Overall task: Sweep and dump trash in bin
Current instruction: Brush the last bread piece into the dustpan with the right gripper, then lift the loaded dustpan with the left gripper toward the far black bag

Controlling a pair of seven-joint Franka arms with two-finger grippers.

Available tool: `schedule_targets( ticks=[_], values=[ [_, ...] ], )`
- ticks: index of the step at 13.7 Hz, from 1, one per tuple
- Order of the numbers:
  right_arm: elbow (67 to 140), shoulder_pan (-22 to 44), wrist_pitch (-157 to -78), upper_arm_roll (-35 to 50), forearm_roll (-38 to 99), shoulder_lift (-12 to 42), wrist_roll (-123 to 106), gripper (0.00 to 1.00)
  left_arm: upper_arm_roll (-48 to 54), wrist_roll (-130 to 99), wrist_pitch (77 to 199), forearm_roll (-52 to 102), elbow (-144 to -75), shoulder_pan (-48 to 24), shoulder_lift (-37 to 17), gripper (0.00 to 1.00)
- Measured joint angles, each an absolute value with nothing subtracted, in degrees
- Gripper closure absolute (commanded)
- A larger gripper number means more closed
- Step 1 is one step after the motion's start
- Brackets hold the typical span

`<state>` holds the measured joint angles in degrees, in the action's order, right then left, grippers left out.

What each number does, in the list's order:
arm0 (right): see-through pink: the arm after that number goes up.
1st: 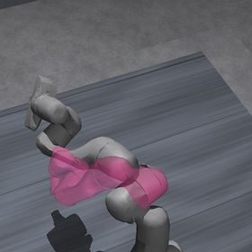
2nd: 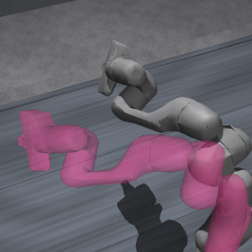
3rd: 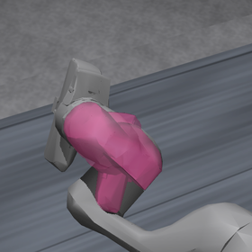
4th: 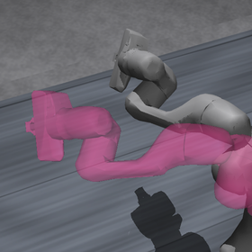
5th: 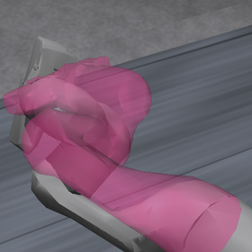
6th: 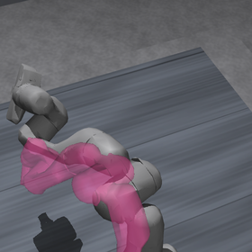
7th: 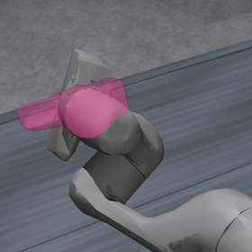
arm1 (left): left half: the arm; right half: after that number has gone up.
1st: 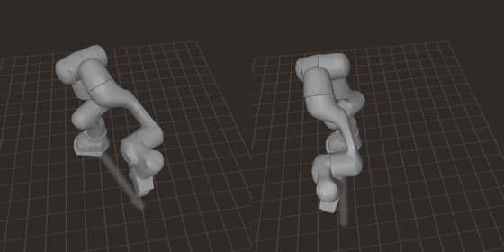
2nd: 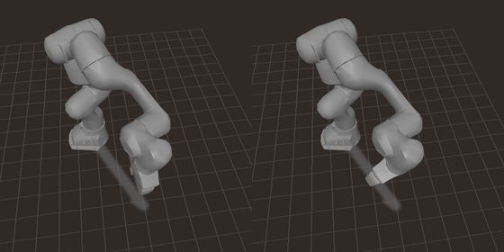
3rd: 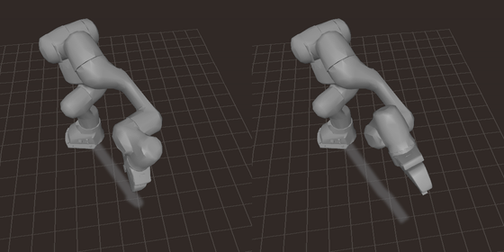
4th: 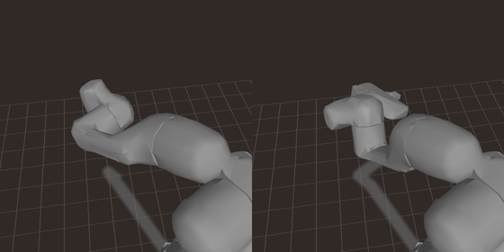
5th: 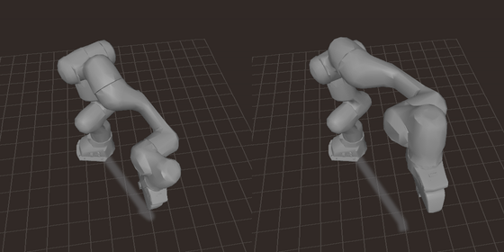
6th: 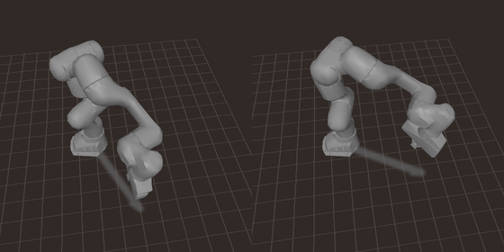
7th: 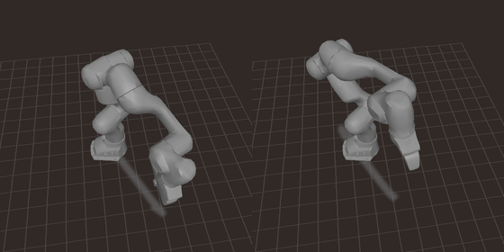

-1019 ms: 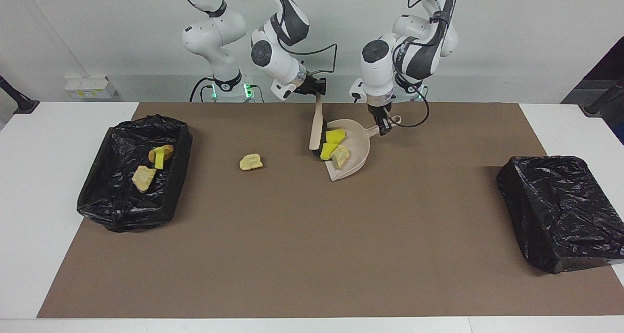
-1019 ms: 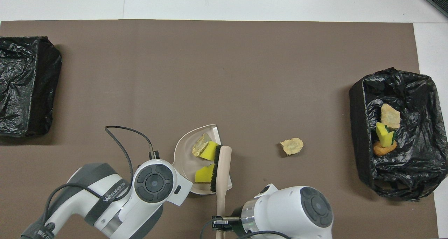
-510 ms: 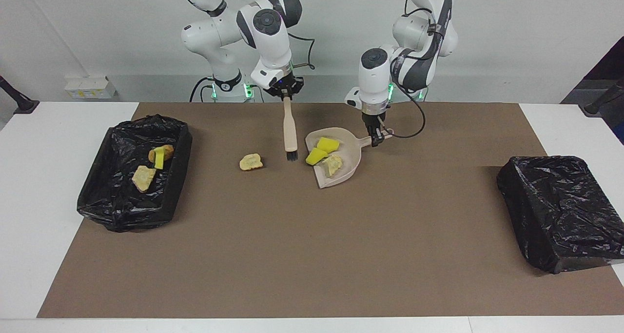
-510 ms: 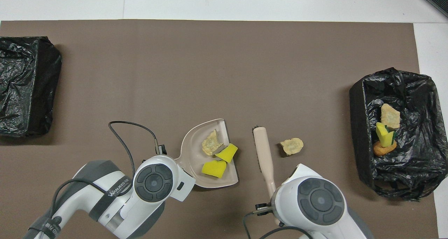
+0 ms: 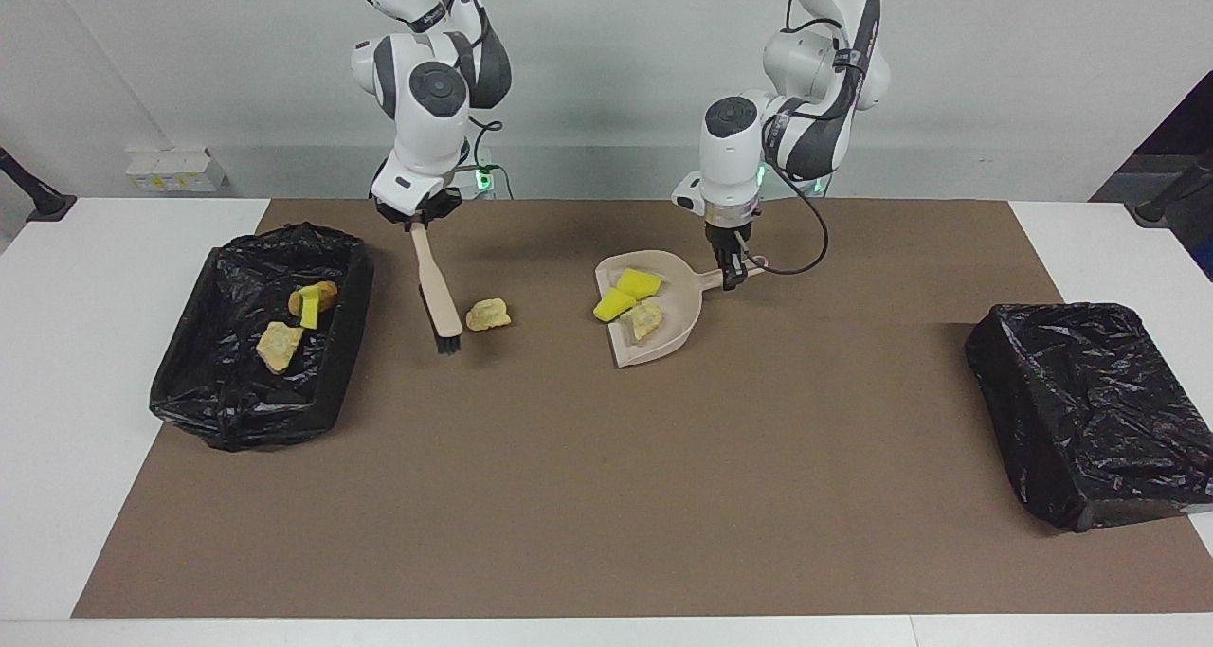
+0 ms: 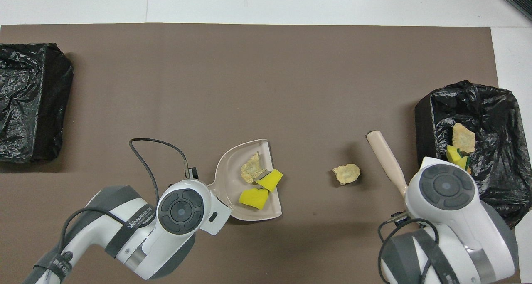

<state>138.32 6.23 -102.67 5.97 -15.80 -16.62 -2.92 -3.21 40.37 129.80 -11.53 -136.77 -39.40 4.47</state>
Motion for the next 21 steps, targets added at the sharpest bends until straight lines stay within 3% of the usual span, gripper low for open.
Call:
schedule_targets(
  ticks=[5,11,16,21],
  values=[
    [140.3,7.8,-106.4,7.0,-4.9,-11.9,-3.0,1.0,-3.2,40.4,129.8,-11.5,-136.7,-39.4,4.4,1.0],
    [140.4,19.6,-111.6,7.4,13.5,-11.0,2.2,1.0,-3.3,40.4,129.8,-11.5,-136.7,-39.4,4.4,1.0],
    [140.4,25.2,-115.3,7.4,26.1,-9.6,2.8,1.0,-3.4,40.4,129.7,-11.5,-136.7,-38.6,4.4,1.0],
    [140.0,32.0,-117.7,7.5,31.6,-9.7,8.9,1.0,-3.4,40.6,129.7,-11.5,-136.7,-38.3,4.4,1.0]
  ],
)
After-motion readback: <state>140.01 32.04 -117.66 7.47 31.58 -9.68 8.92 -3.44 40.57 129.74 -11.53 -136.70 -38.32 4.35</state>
